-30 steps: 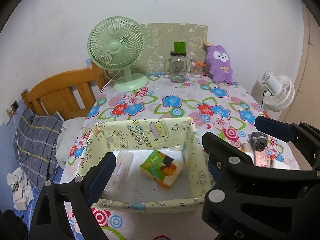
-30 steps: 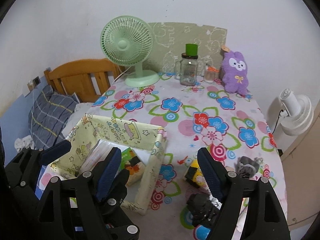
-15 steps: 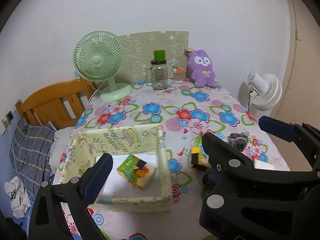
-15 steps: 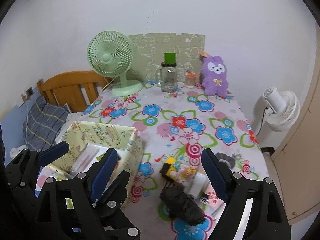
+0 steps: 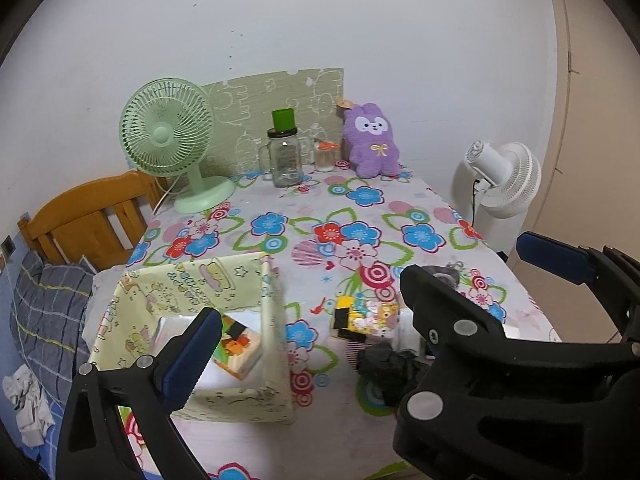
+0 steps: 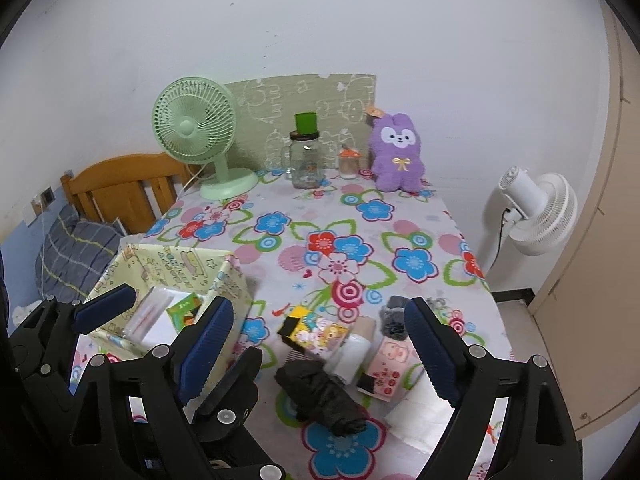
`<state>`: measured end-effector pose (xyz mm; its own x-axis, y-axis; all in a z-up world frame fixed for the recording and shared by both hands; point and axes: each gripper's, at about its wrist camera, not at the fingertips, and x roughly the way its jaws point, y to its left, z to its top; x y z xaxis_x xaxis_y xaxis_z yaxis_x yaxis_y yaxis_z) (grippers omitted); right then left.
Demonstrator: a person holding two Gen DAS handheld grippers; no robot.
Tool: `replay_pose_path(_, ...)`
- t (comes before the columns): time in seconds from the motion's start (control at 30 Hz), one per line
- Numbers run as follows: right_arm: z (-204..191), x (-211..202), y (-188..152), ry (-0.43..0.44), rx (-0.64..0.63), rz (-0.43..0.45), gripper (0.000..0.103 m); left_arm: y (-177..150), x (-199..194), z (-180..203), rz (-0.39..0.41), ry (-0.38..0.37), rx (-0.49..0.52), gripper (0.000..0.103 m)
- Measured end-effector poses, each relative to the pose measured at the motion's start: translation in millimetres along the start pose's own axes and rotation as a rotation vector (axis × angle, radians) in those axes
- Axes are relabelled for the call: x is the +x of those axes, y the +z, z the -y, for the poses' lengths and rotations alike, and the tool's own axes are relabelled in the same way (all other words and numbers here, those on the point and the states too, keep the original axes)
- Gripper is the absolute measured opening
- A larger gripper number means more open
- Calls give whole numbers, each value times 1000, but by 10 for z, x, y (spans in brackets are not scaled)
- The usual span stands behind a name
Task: Organize soft objects
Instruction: 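Withdraw both tools from the box back toward the remaining items, then grasp the black umbrella with the left tool while the right tool grasps the white cloth pad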
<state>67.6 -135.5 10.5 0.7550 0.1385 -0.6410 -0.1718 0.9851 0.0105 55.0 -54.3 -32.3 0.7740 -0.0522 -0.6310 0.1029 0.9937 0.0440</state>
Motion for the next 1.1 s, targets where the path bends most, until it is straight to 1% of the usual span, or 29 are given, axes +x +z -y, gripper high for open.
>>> replay_pose_path(0.57,394,-136,-175,-50,26,40,93,-76,24,410,41,-54,26,103)
replay_pose_path(0.77,547,-124,-331,-80,27,60,94,-176,150,566,28,-96,28,103)
replay_pose_path(1.0,680,-65,-526,-122,21,62,95,-340,305,711,27,-109,43,103)
replay_pose_path(1.1,731,-37,-622,-135,27,78,98,-406,409,745,3,-138,42,103)
